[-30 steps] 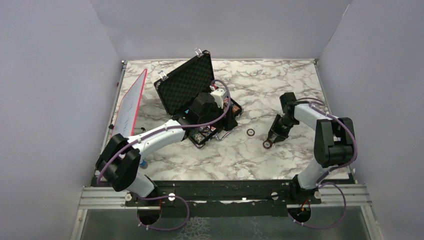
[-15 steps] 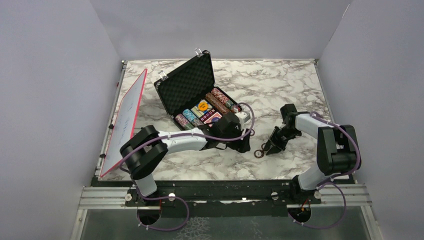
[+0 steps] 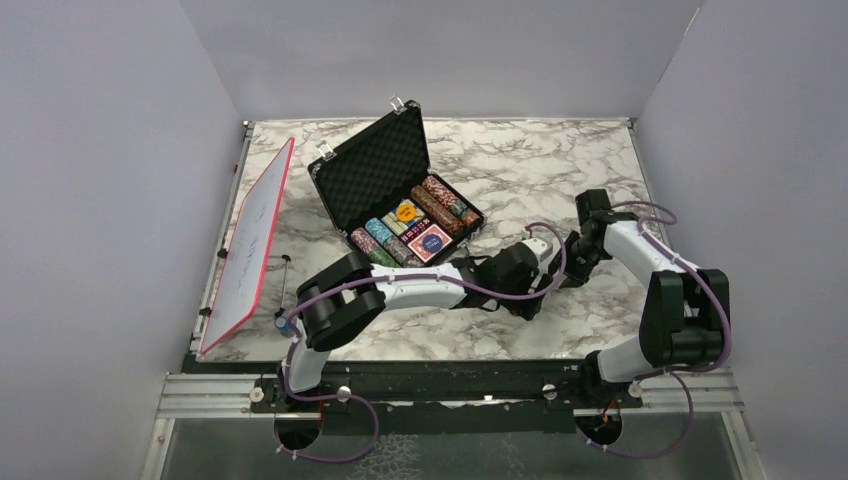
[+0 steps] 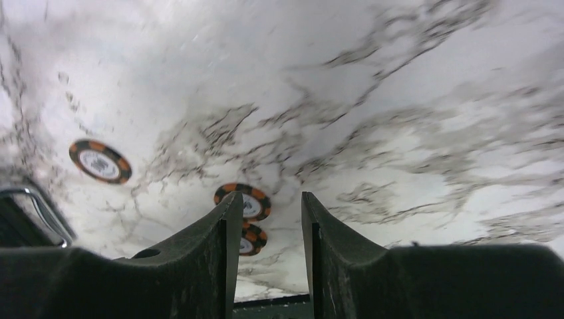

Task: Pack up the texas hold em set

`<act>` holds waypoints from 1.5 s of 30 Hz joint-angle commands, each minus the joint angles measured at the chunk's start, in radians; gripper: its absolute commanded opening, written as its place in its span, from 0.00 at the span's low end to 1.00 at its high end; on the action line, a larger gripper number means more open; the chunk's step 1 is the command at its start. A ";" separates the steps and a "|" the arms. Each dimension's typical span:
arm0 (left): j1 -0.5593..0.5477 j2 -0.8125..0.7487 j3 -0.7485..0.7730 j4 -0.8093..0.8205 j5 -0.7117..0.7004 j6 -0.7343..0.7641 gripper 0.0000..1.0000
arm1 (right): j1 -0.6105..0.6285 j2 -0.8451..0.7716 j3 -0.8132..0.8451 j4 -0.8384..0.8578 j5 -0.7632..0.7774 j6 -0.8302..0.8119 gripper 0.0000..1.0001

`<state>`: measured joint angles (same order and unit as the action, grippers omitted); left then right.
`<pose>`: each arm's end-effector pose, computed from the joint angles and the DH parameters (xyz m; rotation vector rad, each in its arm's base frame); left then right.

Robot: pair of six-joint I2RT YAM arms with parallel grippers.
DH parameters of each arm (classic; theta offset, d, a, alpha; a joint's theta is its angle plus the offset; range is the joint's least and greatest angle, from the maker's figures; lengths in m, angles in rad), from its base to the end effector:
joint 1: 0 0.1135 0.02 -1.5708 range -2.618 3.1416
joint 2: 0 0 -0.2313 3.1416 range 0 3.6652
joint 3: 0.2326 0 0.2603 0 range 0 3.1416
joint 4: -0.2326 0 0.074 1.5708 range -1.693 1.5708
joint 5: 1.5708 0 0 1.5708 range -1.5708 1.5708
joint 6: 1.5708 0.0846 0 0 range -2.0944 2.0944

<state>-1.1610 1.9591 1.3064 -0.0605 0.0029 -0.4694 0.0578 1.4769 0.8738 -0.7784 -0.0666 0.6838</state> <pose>0.1851 -0.4268 0.1177 0.8263 2.2888 -0.8122 0.2700 0.0213 0.0939 0.9096 2.8410 0.1952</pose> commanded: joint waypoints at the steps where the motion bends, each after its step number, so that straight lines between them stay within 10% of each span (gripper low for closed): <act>1: -0.031 0.065 0.100 -0.156 -0.151 0.000 0.82 | -0.082 0.006 0.005 0.000 0.080 0.031 0.41; 45: -0.110 0.385 0.457 -0.592 -0.305 -0.038 0.45 | -0.192 0.046 -0.048 0.099 0.015 -0.008 0.33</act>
<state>-1.2655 2.2578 1.7767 -0.5762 -0.2825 -0.4950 -0.1265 1.5311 0.8421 -0.6964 -0.0460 0.6868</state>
